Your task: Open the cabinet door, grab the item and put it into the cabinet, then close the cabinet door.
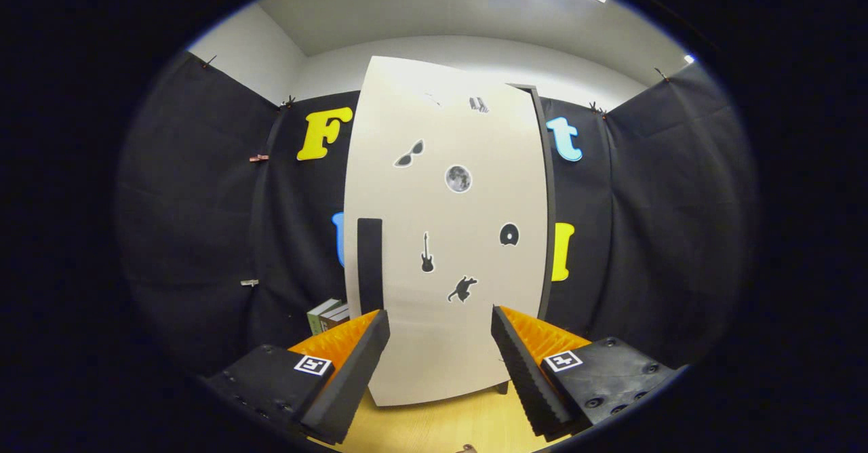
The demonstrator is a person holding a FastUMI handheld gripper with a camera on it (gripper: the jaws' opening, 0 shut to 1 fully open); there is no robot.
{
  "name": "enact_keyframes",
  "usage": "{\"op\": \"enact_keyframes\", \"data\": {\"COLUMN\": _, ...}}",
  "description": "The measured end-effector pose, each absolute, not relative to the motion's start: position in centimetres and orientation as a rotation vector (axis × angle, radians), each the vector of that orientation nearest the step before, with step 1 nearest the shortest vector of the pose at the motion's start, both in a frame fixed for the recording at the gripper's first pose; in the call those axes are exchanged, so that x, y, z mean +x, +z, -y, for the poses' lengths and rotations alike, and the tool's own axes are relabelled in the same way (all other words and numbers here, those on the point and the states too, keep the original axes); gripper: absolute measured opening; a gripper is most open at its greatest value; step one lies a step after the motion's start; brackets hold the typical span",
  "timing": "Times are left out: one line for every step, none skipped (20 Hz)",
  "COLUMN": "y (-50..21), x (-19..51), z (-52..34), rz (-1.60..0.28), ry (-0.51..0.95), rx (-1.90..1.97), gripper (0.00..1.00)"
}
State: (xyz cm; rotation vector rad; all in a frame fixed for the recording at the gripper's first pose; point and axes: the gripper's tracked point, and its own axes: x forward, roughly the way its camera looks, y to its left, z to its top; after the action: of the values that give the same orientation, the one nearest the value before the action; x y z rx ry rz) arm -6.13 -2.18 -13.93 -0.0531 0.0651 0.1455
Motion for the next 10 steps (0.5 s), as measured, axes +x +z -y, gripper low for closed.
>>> {"op": "enact_keyframes", "data": {"y": -13.8, "x": -6.2, "z": 2.4, "rz": -0.063, "ry": 0.132, "rx": -0.055, "gripper": 0.98}}
{"op": "enact_keyframes", "data": {"y": -13.8, "x": -6.3, "z": 2.7, "rz": -0.063, "ry": 0.123, "rx": -0.06, "gripper": 0.97}}
{"op": "enact_keyframes", "data": {"y": -13.8, "x": -6.4, "z": 2.9, "rz": -0.067, "ry": 0.116, "rx": -0.068, "gripper": 0.97}}
{"op": "enact_keyframes", "data": {"y": -13.9, "x": -6.4, "z": 3.3, "rz": -0.072, "ry": 0.108, "rx": -0.077, "gripper": 0.97}}
{"op": "enact_keyframes", "data": {"y": -14.1, "x": -6.5, "z": 3.6, "rz": -0.08, "ry": 0.101, "rx": -0.085, "gripper": 0.97}}
{"op": "enact_keyframes", "data": {"y": -14.0, "x": -6.5, "z": 4.0, "rz": -0.08, "ry": 0.093, "rx": -0.09, "gripper": 0.98}}
{"op": "enact_keyframes", "data": {"y": -13.8, "x": -6.6, "z": 4.2, "rz": -0.079, "ry": 0.089, "rx": -0.089, "gripper": 0.97}}
{"op": "enact_keyframes", "data": {"y": -13.7, "x": -6.7, "z": 4.4, "rz": -0.081, "ry": 0.089, "rx": -0.083, "gripper": 0.97}}
{"op": "enact_keyframes", "data": {"y": -13.7, "x": -6.7, "z": 4.4, "rz": -0.079, "ry": 0.09, "rx": -0.075, "gripper": 0.97}}
{"op": "enact_keyframes", "data": {"y": -13.6, "x": -6.8, "z": 4.5, "rz": -0.078, "ry": 0.091, "rx": -0.072, "gripper": 0.97}}
